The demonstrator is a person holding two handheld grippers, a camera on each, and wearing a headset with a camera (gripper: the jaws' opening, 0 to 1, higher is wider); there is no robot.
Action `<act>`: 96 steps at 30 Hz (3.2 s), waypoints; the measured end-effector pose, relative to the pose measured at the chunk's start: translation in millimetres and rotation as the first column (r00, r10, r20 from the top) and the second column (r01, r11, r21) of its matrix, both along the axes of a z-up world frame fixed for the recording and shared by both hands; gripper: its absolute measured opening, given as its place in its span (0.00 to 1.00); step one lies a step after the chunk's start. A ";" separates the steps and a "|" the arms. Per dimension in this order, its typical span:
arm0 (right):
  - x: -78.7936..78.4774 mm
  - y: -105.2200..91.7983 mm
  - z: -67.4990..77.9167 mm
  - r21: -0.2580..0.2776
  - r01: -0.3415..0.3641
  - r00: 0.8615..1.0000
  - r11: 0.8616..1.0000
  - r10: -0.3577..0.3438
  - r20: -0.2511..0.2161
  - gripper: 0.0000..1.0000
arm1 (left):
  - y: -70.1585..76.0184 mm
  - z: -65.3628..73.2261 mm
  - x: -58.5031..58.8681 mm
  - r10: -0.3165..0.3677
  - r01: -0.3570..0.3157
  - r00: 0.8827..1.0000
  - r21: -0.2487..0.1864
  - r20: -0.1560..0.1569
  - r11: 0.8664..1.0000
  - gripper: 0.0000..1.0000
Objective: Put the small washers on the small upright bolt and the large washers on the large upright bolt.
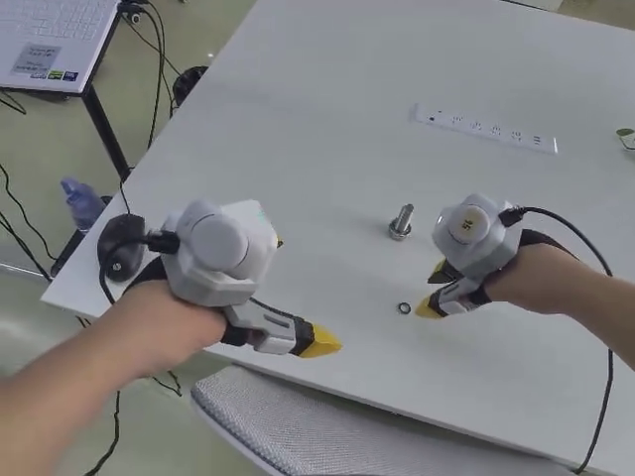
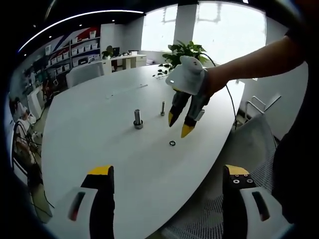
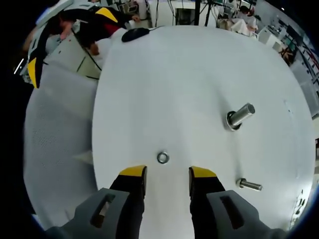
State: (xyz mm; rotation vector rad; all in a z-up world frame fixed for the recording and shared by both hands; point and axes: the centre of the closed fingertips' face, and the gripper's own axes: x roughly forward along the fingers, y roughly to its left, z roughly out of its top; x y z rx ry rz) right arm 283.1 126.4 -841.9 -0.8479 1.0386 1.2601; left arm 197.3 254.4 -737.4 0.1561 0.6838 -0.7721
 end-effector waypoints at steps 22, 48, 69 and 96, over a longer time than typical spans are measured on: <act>-6.5 10.3 -27.8 -0.021 -0.034 0.999 0.999 0.034 0.018 0.34 | 8.1 -5.7 9.6 -0.004 0.003 1.000 0.012 0.010 1.000 0.88; -2.3 11.0 -36.9 -0.079 -0.112 0.992 0.991 0.116 0.053 0.15 | 10.0 -14.4 6.2 -0.007 0.007 1.000 0.013 -0.014 1.000 0.82; -6.3 9.6 -37.2 -0.129 -0.285 0.956 0.950 0.291 0.025 0.14 | 10.8 -17.4 4.6 -0.001 0.001 0.999 0.001 -0.037 1.000 0.78; 11.6 -6.1 -24.3 -0.103 -0.108 0.994 0.989 0.109 0.010 0.12 | 7.7 -16.8 15.0 -0.001 0.001 1.000 -0.005 -0.029 1.000 0.81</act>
